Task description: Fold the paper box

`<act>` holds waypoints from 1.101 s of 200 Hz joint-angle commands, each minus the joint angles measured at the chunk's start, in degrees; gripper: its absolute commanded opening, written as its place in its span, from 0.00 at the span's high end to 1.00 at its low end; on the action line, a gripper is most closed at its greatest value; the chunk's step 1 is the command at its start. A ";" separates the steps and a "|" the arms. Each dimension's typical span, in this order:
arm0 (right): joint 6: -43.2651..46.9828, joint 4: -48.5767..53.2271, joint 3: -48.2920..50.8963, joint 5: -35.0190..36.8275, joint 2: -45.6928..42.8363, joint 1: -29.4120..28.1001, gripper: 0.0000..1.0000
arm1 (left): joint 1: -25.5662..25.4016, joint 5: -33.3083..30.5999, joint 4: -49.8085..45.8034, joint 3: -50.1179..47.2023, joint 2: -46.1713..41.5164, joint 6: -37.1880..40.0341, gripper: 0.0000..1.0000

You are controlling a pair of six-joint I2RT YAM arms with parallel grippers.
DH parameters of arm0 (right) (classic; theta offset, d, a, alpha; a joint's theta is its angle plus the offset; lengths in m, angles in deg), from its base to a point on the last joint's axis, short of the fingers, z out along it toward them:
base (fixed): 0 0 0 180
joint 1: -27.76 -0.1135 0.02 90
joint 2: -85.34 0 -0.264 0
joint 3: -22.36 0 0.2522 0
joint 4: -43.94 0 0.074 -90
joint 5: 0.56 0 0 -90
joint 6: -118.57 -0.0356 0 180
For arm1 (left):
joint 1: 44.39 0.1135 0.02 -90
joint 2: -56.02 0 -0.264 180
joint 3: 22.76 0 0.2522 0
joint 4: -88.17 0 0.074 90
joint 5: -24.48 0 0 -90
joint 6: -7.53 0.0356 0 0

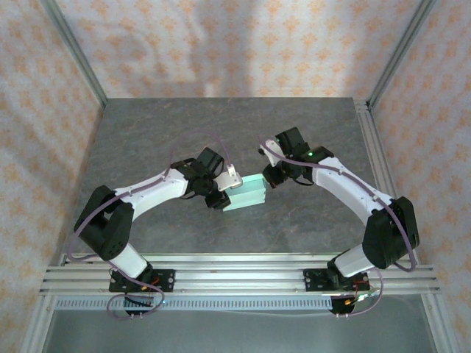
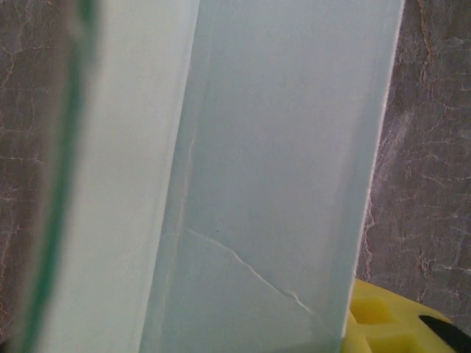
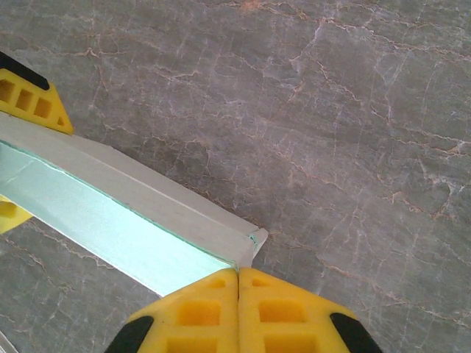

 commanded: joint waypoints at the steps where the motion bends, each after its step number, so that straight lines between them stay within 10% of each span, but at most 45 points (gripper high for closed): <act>1: -3.66 -1.32 1.09 1.37 -1.27 -0.54 1.00 | -0.02 -0.67 -3.10 0.92 0.98 -1.49 0.51; 128: -26.09 -10.62 7.34 5.24 -5.89 -0.76 1.00 | -1.58 -6.54 -1.62 2.22 0.88 -4.00 0.49; 220: -24.69 -17.88 14.18 7.99 -8.39 -0.93 1.00 | -1.59 -5.34 -1.13 4.04 1.51 -4.54 0.40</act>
